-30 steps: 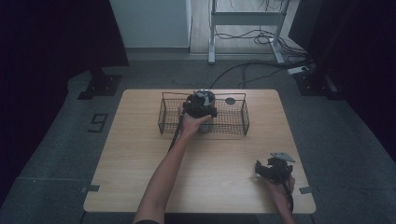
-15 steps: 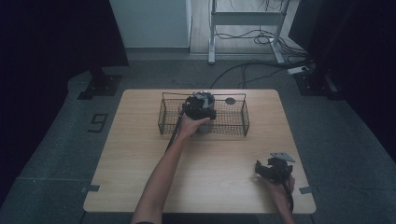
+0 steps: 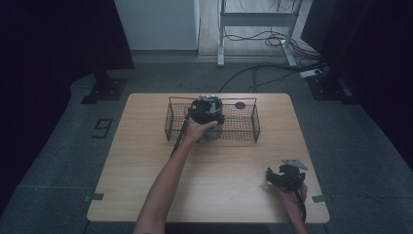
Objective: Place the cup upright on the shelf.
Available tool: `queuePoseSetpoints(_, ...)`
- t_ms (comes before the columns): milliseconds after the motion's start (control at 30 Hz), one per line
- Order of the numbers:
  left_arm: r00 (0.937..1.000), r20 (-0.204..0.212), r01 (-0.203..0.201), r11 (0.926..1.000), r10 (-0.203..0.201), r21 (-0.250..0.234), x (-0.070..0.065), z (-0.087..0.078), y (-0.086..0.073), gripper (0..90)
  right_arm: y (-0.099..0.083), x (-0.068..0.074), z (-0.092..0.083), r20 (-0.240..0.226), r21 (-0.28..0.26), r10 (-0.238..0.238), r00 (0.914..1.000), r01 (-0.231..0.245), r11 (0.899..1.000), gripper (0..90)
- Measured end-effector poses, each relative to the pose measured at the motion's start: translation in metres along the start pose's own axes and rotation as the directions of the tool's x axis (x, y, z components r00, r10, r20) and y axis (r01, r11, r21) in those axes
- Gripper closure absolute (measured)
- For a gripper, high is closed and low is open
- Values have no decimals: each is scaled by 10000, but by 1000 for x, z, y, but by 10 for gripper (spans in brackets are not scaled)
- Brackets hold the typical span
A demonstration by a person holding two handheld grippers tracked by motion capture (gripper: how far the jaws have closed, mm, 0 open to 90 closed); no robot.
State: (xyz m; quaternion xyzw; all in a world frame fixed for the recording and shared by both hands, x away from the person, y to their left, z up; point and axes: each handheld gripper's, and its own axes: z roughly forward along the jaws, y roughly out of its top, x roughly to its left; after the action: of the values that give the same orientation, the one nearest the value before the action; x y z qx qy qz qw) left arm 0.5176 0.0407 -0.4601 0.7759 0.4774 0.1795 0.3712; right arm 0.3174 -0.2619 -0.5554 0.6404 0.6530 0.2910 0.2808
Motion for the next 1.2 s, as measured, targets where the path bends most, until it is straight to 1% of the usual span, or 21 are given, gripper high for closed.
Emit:
queuePoseSetpoints(33,10000,28,54,9999,-54,-120,0,-2,0,2,0,0,0,-1,-1,0,10000,0,10000,132)
queuePoseSetpoints(100,9999,113,20,9997,-18,-263,0,-6,2,1,0,0,0,1,-1,-1,10000,1,10000,132)
queuePoseSetpoints(267,9996,278,62,9991,-51,-414,1,-13,2,2,0,0,0,5,0,-4,10000,4,10000,132)
queuePoseSetpoints(367,9990,447,85,9981,-58,-608,1,-19,0,7,0,0,0,4,2,-2,10000,2,10000,132)
queuePoseSetpoints(433,9985,551,4,9973,36,-733,1,-24,0,9,0,0,0,3,3,0,10000,0,10000,132)
queuePoseSetpoints(500,9977,636,-156,9960,212,-883,1,-30,-1,9,0,0,0,4,1,0,10000,0,10000,132)
queuePoseSetpoints(567,9977,594,-267,9951,324,-952,-1,-36,-2,8,0,0,0,2,3,-2,10000,2,10000,132)
queuePoseSetpoints(700,9951,774,-515,9906,616,-1266,-2,-52,-3,14,0,0,0,1,3,-2,10000,2,10000,132)
queuePoseSetpoints(767,9952,675,-613,9896,705,-1304,-4,-60,-4,19,0,0,0,1,2,-4,10000,4,10000,132)
queuePoseSetpoints(833,9933,610,-893,9867,983,-1359,-6,-67,-6,20,0,0,0,-3,-3,-9,10000,9,10000,133)
queuePoseSetpoints(867,9931,592,-921,9853,1015,-1439,-7,-70,-7,21,0,0,0,-4,-3,-11,10000,11,10000,134)
queuePoseSetpoints(1000,9929,650,-899,9854,1001,-1445,-7,-80,-13,21,0,0,0,0,-4,-12,10000,12,10000,134)
queuePoseSetpoints(1100,9940,531,-874,9864,955,-1393,-5,-87,-19,21,0,0,0,-2,-5,-7,10000,7,10000,134)
queuePoseSetpoints(1200,9950,537,-767,9874,848,-1387,-4,-93,-26,23,0,0,0,0,-4,-8,10000,8,10000,133)
